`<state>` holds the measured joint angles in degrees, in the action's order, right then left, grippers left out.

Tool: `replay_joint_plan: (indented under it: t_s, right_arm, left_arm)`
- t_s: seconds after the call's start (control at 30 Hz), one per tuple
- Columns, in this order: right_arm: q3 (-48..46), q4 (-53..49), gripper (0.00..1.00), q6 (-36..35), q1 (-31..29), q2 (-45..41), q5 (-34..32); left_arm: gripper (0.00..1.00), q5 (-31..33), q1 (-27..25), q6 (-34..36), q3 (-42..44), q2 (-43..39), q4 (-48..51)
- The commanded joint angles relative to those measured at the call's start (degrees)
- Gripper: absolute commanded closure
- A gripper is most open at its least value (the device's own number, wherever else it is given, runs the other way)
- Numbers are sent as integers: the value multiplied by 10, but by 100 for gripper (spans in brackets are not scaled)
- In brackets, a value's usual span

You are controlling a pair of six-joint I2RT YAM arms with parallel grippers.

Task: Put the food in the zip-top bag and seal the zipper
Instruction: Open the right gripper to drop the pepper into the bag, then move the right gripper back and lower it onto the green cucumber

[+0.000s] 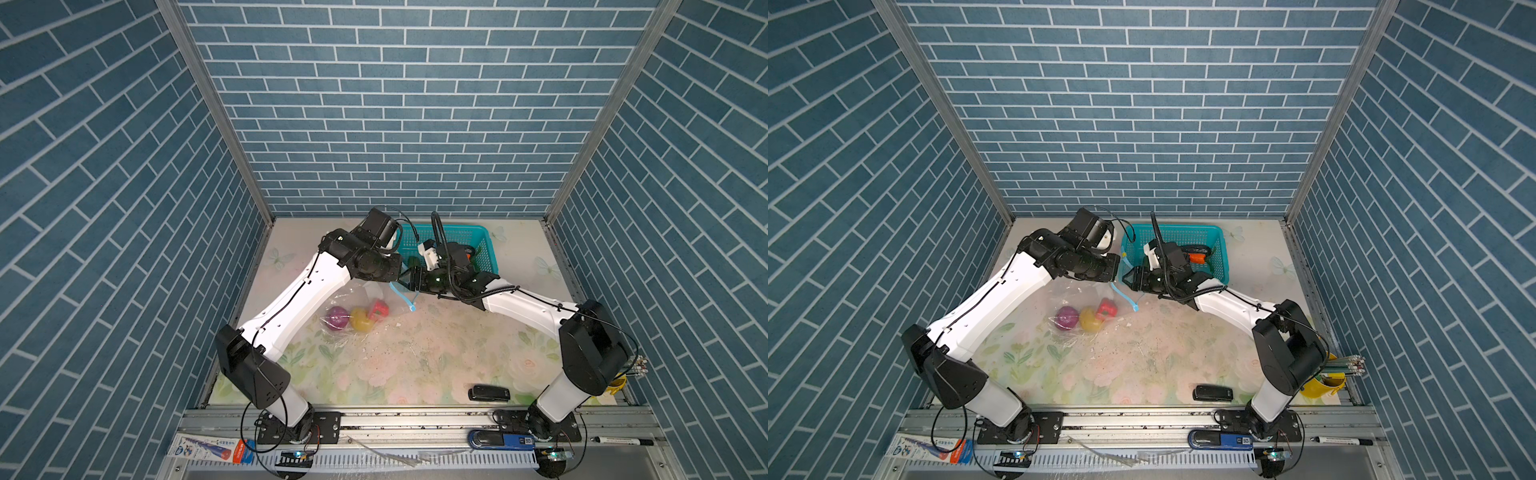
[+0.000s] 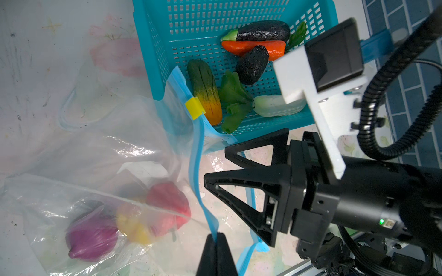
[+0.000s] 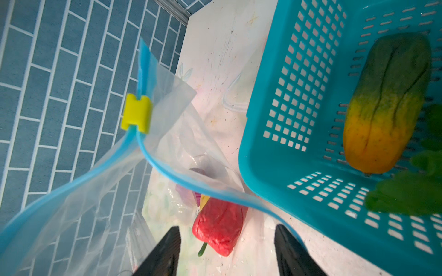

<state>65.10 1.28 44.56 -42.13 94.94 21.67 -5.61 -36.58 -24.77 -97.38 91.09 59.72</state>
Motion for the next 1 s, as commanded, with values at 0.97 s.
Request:
replay_joint_plan:
  t_s: [0.97]
  right_arm:
    - [313,-403,38,-133,53,105,-103]
  left_arm:
    - [100,-17,28,20,32,-32,-31]
